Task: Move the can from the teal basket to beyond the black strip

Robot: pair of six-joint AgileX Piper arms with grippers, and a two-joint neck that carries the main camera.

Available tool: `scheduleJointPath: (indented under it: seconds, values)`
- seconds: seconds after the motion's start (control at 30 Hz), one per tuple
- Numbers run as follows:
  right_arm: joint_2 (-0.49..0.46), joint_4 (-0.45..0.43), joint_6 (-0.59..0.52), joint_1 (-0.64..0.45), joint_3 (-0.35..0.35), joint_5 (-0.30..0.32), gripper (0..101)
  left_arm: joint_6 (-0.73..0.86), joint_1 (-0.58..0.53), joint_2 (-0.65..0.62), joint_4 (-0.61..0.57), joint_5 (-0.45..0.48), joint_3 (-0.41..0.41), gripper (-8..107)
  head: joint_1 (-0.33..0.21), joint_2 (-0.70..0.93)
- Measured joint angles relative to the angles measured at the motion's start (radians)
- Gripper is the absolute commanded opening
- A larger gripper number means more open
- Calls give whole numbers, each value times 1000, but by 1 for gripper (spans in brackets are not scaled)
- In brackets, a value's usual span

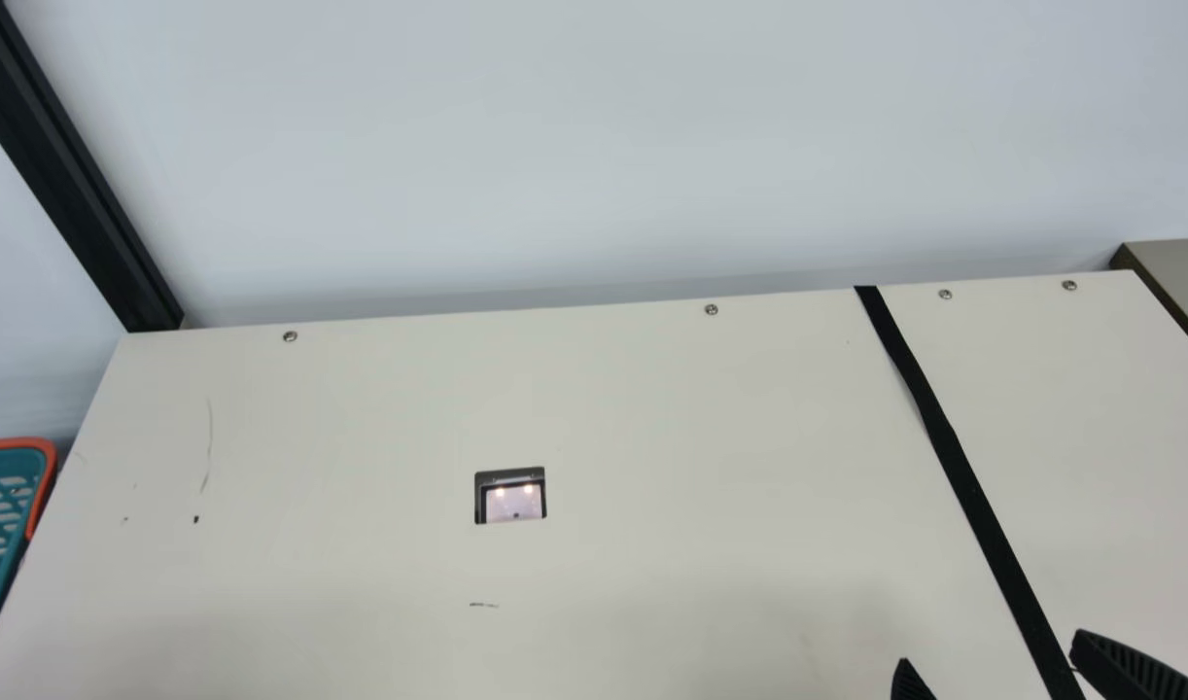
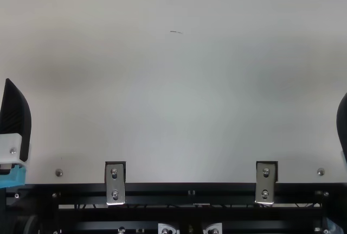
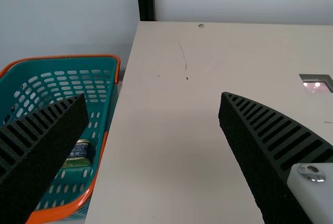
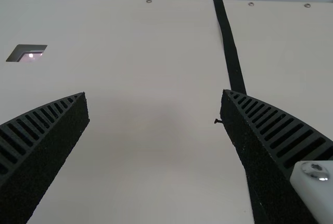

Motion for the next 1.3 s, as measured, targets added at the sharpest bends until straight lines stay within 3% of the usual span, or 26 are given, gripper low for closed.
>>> scheduleJointPath:
  seconds: [1.3]
  values:
    - [0,0,0,0,0,0,101,0,0,0,0,0,0,90,0,0]
